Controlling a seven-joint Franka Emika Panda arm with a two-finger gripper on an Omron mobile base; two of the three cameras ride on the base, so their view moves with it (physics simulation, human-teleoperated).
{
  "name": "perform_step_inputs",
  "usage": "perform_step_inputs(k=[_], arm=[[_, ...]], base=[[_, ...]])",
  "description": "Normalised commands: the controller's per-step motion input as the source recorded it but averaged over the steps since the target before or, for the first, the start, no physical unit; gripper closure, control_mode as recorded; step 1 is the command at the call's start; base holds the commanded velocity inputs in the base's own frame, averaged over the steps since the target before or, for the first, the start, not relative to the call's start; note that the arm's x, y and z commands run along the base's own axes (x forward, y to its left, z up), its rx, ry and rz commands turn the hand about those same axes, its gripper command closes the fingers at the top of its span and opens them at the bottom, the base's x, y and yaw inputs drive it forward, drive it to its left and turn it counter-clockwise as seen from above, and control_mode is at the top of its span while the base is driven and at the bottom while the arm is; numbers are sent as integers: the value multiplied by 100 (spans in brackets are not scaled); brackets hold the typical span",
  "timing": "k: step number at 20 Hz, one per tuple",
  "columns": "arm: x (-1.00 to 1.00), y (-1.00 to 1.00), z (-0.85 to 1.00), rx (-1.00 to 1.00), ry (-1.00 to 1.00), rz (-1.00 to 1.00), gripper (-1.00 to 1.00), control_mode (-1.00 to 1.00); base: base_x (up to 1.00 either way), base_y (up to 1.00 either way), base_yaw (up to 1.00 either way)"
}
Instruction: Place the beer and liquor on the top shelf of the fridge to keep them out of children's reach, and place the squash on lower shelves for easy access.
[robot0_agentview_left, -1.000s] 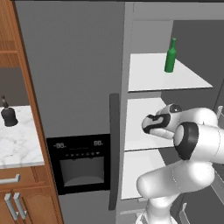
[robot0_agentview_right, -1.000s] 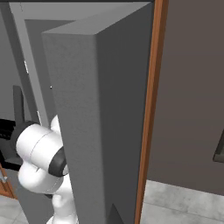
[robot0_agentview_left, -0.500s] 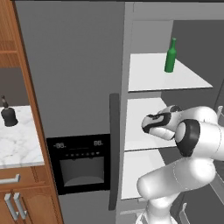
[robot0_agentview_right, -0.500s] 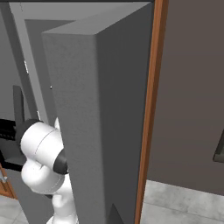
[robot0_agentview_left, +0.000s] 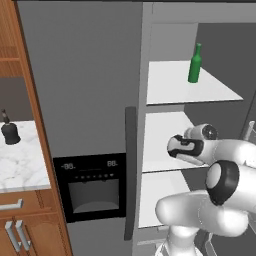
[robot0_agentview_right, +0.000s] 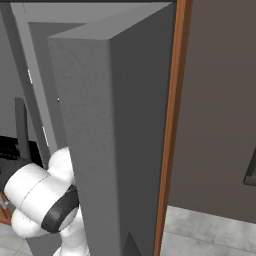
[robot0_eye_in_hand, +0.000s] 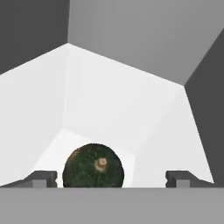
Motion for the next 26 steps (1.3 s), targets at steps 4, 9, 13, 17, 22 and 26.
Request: perform_step_inputs(k=[4, 9, 13, 17, 22, 26], arm=[[-62, 21, 69, -3, 17, 0, -100, -100], [-46, 33, 93, -5, 17, 0, -100, -100], [-74, 3, 65, -5, 22, 0, -100, -100], [-99, 0, 5, -6, 8, 0, -100, -100], [-97, 9, 0, -3, -1, 2, -100, -100], [-89, 25, 17, 0, -5, 2, -100, -100]], base=[[0, 0, 0], [0, 0, 0], [0, 0, 0], [0, 0, 0], [0, 0, 0], [0, 0, 0]])
